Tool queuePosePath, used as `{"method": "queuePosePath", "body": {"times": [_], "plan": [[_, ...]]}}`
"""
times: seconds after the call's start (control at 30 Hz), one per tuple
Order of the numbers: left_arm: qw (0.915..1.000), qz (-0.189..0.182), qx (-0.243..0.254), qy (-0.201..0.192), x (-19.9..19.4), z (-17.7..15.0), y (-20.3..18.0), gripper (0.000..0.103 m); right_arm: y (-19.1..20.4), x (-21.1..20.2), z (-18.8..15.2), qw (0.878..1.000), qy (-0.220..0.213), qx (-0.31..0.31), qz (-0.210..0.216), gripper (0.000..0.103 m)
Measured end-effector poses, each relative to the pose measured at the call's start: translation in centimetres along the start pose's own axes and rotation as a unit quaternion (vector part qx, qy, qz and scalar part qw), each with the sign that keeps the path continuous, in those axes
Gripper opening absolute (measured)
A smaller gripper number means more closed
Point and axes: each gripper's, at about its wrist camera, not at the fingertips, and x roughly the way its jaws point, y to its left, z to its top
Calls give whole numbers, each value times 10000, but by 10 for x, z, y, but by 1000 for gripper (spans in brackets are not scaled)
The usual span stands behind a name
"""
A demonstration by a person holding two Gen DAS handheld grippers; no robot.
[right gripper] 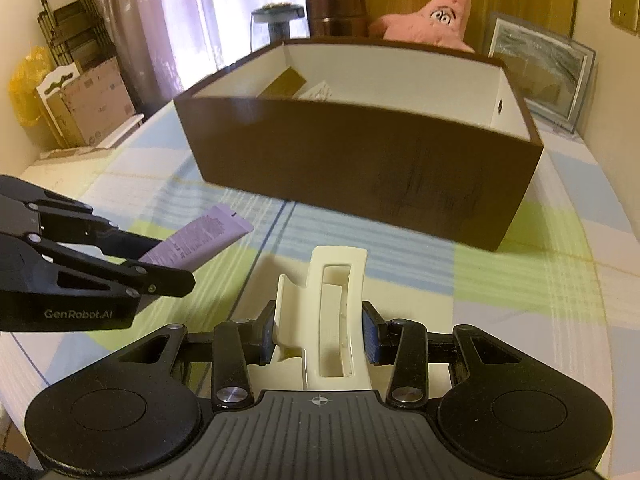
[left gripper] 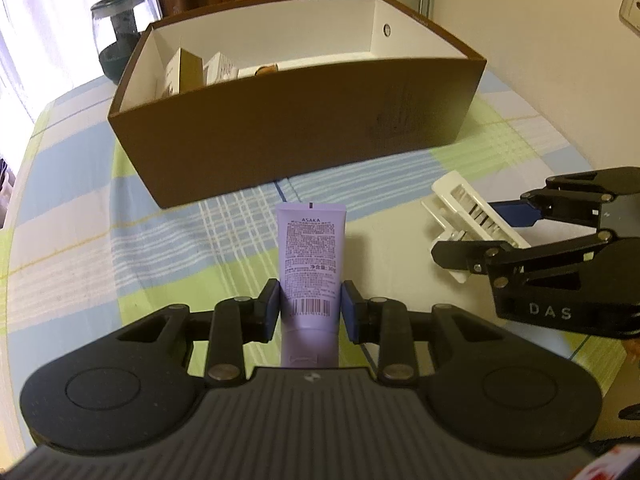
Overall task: Organize rigid objects
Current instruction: 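Carry the tube and claw clip over the brown box and lower them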
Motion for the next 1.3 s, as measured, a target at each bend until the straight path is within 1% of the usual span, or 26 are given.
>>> {"method": "queuePosePath", "body": {"times": [0.2,0.53,1.03,1.3], "plan": [[9999,17,9,-125,-3,12,2,27,-5,-7,16,9999,-158,-4,0,39],[9992,-77,14,-382,-8,38,3,27,-14,-11,42,9991,-411,-111,-10,39],[9967,-103,31,-801,0,105,11,27,-45,-12,103,9965,-827,14,-114,39],[9959,-148,37,-891,13,138,14,27,-60,-2,130,9955,-940,21,-126,39]]}}
